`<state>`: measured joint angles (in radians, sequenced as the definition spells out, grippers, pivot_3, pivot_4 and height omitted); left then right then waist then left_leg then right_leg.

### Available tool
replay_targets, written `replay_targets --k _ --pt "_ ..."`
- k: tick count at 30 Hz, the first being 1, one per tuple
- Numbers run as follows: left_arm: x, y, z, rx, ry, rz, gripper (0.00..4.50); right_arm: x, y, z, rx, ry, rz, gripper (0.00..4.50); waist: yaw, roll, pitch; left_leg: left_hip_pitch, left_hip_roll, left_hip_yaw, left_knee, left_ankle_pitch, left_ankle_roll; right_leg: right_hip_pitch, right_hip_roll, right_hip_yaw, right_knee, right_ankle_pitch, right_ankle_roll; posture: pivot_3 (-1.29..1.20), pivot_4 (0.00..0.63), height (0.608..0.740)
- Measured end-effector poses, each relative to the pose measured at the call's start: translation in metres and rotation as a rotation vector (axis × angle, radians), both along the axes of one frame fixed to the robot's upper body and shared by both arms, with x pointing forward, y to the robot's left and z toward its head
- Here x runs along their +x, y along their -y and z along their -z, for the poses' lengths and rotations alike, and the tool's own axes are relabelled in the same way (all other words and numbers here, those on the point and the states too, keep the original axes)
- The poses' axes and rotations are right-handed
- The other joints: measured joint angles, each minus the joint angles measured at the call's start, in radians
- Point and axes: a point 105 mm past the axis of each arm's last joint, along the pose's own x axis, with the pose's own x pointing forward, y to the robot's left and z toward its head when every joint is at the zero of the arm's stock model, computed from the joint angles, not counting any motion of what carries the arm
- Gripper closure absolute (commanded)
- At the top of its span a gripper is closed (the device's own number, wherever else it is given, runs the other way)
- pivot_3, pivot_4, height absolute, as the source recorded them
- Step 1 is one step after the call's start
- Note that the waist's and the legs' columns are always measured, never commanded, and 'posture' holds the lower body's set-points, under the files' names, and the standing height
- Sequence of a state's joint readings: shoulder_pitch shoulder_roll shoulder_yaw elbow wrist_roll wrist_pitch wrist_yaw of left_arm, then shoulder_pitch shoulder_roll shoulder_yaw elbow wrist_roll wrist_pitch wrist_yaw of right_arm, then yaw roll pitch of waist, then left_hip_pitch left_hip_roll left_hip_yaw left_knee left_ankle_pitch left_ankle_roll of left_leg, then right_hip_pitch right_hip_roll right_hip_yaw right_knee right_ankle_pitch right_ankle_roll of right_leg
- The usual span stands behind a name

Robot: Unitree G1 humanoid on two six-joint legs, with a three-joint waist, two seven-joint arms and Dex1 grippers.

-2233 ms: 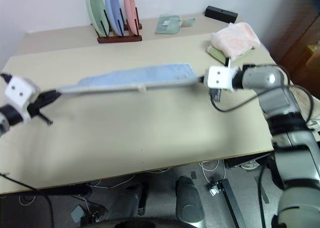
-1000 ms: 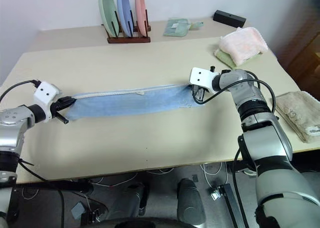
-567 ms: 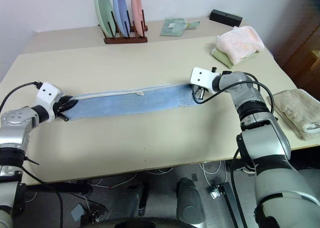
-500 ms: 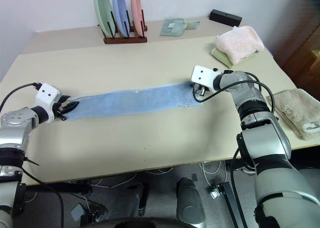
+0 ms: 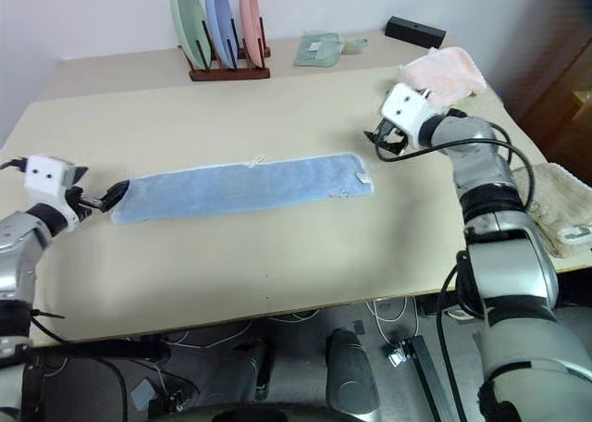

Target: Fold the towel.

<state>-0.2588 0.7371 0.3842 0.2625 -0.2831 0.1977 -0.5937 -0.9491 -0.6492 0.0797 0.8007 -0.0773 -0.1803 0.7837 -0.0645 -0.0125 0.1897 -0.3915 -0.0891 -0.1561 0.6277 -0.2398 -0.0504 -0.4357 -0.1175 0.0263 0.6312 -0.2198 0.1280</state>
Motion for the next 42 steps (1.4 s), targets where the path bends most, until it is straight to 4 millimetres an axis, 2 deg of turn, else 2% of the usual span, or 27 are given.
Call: replay_targets --k 2,4,6,7,11,15,17,20,26,31,34,41,42 --pt "-0.007 0.004 -0.013 0.01 0.047 0.003 0.0 -0.017 -0.003 0.013 0.094 -0.088 -0.031 0.03 0.007 0.0 0.0 0.0 0.0 -0.001 0.001 0.0 0.0 0.001 0.0 0.0 0.0 0.0 0.0 0.0 0.15 0.736" --pt "-0.016 0.023 -0.019 0.058 0.07 0.06 0.0 -0.047 -0.01 0.034 0.229 -0.241 -0.074 0.03 0.021 0.001 0.0 0.0 0.001 -0.001 0.001 -0.001 0.001 0.001 -0.001 0.0 -0.001 0.0 0.0 0.0 0.15 0.736" --pt "-0.023 0.053 -0.014 0.098 0.055 0.17 0.0 -0.074 -0.023 0.049 0.374 -0.414 -0.106 0.03 0.028 0.001 0.0 0.0 0.001 0.0 0.002 -0.001 0.001 0.002 -0.002 0.001 0.0 0.0 0.001 0.0 0.15 0.736" --pt "-0.026 0.078 -0.009 0.108 0.045 0.256 0.0 -0.084 -0.028 0.049 0.472 -0.48 -0.1 0.03 0.032 0.001 0.0 0.0 0.001 0.0 0.003 -0.001 0.001 0.003 -0.002 0.001 -0.001 0.001 0.001 0.0 0.15 0.736" --pt "-0.039 0.155 0.005 0.084 0.035 0.523 0.0 -0.106 -0.043 0.046 0.75 -0.626 -0.033 0.03 0.05 -0.001 -0.002 0.002 0.001 0.001 0.004 -0.001 0.001 0.005 0.0 0.001 -0.001 0.001 0.001 0.0 0.15 0.736" --pt "-0.054 0.209 0.014 0.024 0.024 0.701 0.0 -0.122 -0.056 0.078 0.97 -0.831 0.138 0.03 0.054 0.0 -0.002 0.002 0.0 0.001 0.003 -0.001 0.001 0.005 -0.001 0.001 -0.001 0.001 0.0 0.0 0.15 0.736" --pt "-0.057 0.219 0.014 0.011 0.024 0.733 0.0 -0.126 -0.056 0.089 1.022 -0.888 0.219 0.03 0.054 0.001 -0.002 0.002 0.0 0.001 0.003 0.0 0.001 0.005 0.0 0.001 -0.001 0.001 0.0 0.0 0.15 0.736" --pt "-0.055 0.221 0.011 0.02 0.031 0.738 0.0 -0.126 -0.053 0.095 1.105 -0.916 0.325 0.03 0.051 0.001 -0.003 0.002 0.0 0.001 0.003 -0.001 0.001 0.005 0.0 0.001 -0.001 0.001 0.0 0.0 0.15 0.736" --pt "-0.053 0.222 0.009 0.02 0.036 0.739 0.0 -0.102 -0.044 0.09 1.269 -0.879 0.519 0.03 0.048 0.002 -0.003 0.002 0.0 0.001 0.002 0.0 0.001 0.004 0.0 0.0 -0.001 0.001 0.0 0.0 0.15 0.736" --pt "-0.053 0.221 0.009 0.02 0.036 0.736 0.0 -0.082 -0.044 0.088 1.351 -0.861 0.586 0.03 0.046 0.002 -0.003 0.003 0.0 0.001 0.003 0.0 0.001 0.005 0.0 0.0 -0.001 0.001 0.0 0.0 0.15 0.736" --pt "-0.053 0.221 0.009 0.017 0.038 0.729 0.0 -0.071 -0.04 0.09 1.387 -0.833 0.628 0.87 0.047 0.002 -0.004 0.004 0.0 0.001 0.003 0.0 0.001 0.006 0.0 0.0 -0.002 0.001 0.0 0.0 0.15 0.736" --pt "-0.054 0.221 0.008 0.014 0.033 0.716 0.0 -0.058 -0.025 0.104 1.453 -0.775 0.755 4.44 0.045 0.002 -0.004 0.004 0.0 0.001 0.002 0.0 0.001 0.007 0.0 0.0 -0.002 0.001 0.0 0.0 0.15 0.736" --pt "-0.055 0.221 0.008 0.014 0.035 0.717 0.0 -0.056 -0.024 0.102 1.46 -0.758 0.756 4.44 0.046 0.002 -0.004 0.004 0.0 0.001 0.002 0.0 0.001 0.007 0.0 0.0 -0.002 0.001 0.0 0.0 0.15 0.736"
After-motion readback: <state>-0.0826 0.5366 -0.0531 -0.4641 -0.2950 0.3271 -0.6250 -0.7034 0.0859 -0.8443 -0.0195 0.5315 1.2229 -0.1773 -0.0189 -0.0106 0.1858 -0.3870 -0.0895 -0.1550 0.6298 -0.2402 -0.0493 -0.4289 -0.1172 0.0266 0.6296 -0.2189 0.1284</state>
